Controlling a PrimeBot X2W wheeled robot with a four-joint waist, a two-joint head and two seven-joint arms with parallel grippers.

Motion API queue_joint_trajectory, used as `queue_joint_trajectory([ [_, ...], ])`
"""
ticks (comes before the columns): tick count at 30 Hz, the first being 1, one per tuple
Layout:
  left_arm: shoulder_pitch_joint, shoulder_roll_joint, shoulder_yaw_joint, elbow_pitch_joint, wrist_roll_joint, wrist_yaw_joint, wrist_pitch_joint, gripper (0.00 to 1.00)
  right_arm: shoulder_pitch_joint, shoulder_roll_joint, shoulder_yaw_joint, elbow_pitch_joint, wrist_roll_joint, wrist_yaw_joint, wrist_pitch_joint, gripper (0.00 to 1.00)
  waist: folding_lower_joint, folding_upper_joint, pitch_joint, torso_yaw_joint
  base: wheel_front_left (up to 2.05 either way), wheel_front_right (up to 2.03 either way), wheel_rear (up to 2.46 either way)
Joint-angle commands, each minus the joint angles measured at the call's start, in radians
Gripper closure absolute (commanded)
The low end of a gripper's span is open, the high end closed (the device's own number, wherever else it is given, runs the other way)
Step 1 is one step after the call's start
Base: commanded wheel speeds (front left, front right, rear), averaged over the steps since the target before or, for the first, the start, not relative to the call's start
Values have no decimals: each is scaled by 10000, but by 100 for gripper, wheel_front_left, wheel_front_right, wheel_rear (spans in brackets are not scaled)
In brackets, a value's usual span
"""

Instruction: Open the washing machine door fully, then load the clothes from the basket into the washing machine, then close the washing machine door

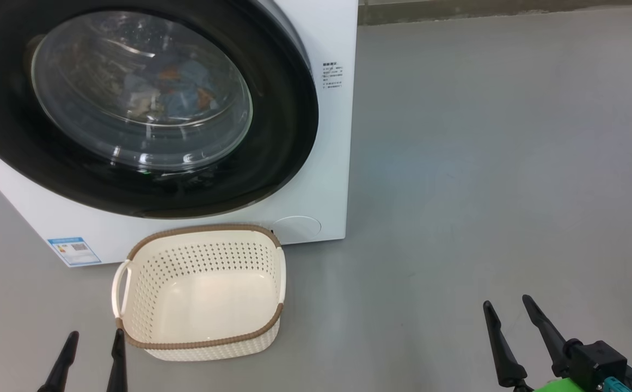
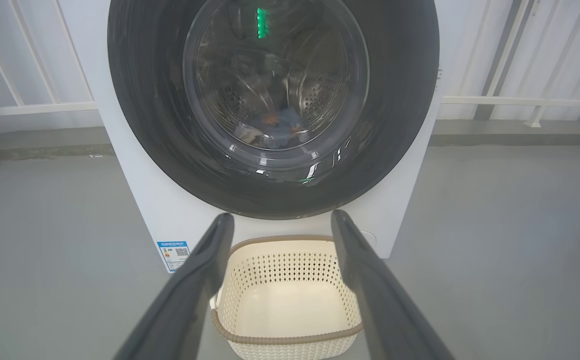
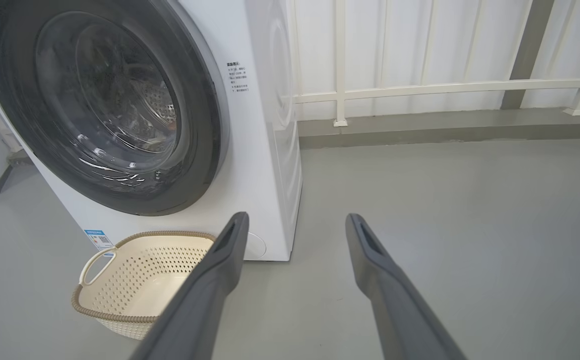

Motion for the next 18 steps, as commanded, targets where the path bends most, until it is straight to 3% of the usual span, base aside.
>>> queue_joint_trajectory([
  [1,-105,97,320,-293,55,-15,-65,0,-150,-35,167,-295,-112,-57,-45,0,0,0,-6,-8,0,0,0],
  [18,107,133,260,-228,-69,-15,-65,0,-205,-33,103,-262,-150,-57,-45,0,0,0,-84,60,0,0,0],
])
